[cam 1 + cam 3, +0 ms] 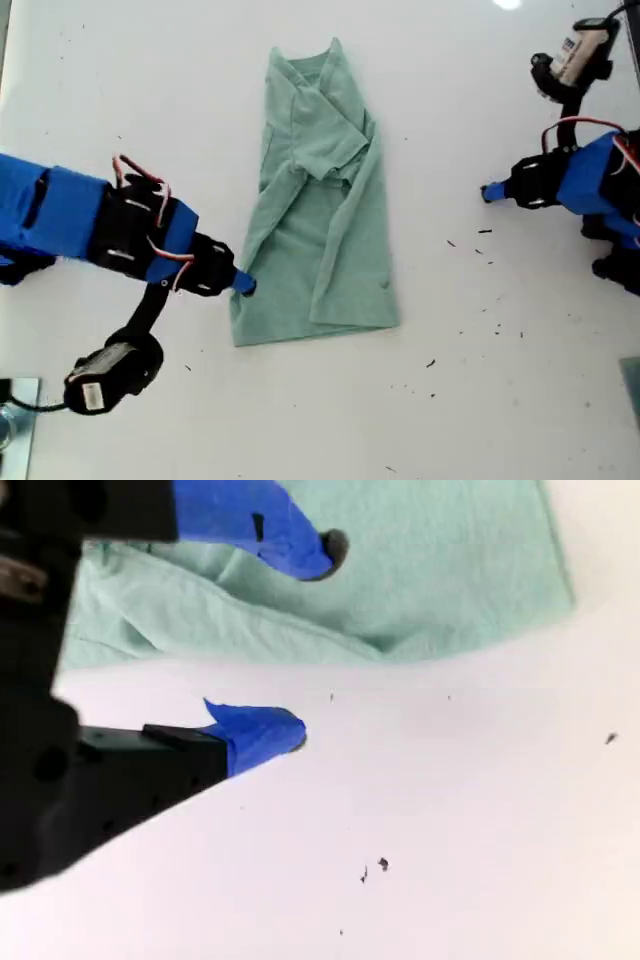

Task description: Fold t shirt

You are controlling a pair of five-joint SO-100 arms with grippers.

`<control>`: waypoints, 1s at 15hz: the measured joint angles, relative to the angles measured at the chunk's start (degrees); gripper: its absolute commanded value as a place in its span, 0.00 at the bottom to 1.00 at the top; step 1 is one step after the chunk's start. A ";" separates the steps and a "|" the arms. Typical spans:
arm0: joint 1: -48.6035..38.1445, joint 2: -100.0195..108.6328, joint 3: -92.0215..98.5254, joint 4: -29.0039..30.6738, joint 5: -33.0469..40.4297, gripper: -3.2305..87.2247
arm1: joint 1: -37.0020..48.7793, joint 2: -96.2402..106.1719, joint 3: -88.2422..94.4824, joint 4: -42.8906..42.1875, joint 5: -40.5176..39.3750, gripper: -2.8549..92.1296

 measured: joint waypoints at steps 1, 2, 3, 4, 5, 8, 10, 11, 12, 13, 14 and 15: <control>0.00 -3.08 1.14 -3.25 0.44 0.25 | 0.00 1.05 0.35 0.44 0.00 0.06; 0.00 -6.59 1.23 -6.24 0.70 0.03 | 0.00 2.02 0.62 0.70 0.00 0.06; 0.00 -7.47 1.14 -7.12 0.70 0.03 | 0.00 2.99 0.88 1.23 0.00 0.06; 0.00 -7.29 1.14 -7.29 0.62 0.03 | 0.00 3.78 0.88 1.41 0.00 0.06; 0.00 -6.50 1.14 -6.77 0.62 0.03 | 0.00 4.31 0.88 1.58 0.00 0.06; -3.08 1.93 1.23 0.35 0.79 0.03 | 0.00 4.83 1.05 1.76 0.00 0.06; -5.27 8.26 1.32 4.48 0.79 0.03 | 0.00 4.83 1.05 1.76 0.00 0.06; -5.63 10.37 1.14 5.10 0.79 0.03 | 0.00 4.83 1.05 1.76 0.00 0.06; -5.89 10.81 0.53 4.92 1.23 0.03 | 0.00 4.83 1.05 1.76 0.00 0.06; -5.98 10.37 -0.70 4.57 2.55 0.03 | 0.00 4.83 1.05 1.76 0.00 0.06; -5.98 7.12 -5.01 4.57 3.52 0.03 | 0.00 4.83 1.05 1.76 0.00 0.06; -5.89 2.20 -11.34 4.75 4.48 0.03 | 0.00 4.83 1.05 1.76 0.00 0.06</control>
